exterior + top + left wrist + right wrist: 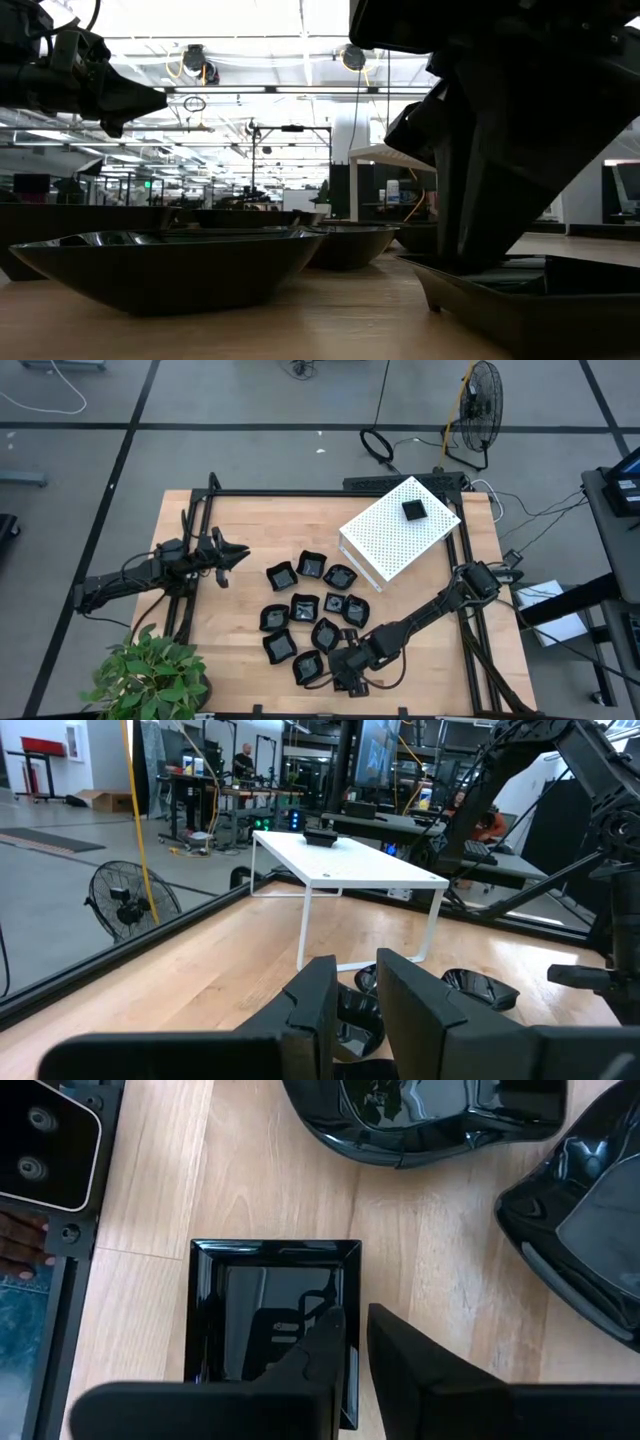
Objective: Pick & Place Mini shaped plates
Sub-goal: Stack the black square plate on top of the black square plates on the shelf
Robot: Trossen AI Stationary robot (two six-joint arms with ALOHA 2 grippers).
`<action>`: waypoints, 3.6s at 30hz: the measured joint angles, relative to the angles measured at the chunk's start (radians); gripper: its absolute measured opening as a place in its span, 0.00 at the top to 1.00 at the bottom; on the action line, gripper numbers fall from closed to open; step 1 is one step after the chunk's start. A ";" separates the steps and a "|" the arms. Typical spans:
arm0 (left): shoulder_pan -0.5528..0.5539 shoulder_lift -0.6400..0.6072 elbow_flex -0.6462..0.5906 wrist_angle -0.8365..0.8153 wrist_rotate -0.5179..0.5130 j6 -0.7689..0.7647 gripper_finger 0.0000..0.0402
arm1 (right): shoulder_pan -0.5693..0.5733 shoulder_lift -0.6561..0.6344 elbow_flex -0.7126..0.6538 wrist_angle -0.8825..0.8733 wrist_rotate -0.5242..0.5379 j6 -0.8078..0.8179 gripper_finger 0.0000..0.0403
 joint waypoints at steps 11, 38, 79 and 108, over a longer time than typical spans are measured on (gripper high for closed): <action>0.000 0.000 0.000 0.000 0.000 0.000 0.81 | 0.000 0.000 0.000 0.000 0.000 0.000 0.89; 0.000 0.000 0.000 0.000 0.000 0.000 0.81 | 0.000 0.000 0.000 0.000 0.000 0.005 0.89; 0.000 0.000 0.000 0.000 0.000 0.000 0.81 | -0.004 0.001 -0.047 0.083 -0.050 0.023 0.99; 0.000 0.000 0.000 0.000 0.000 0.000 0.81 | -0.147 -0.553 -0.047 -0.417 0.446 0.087 1.00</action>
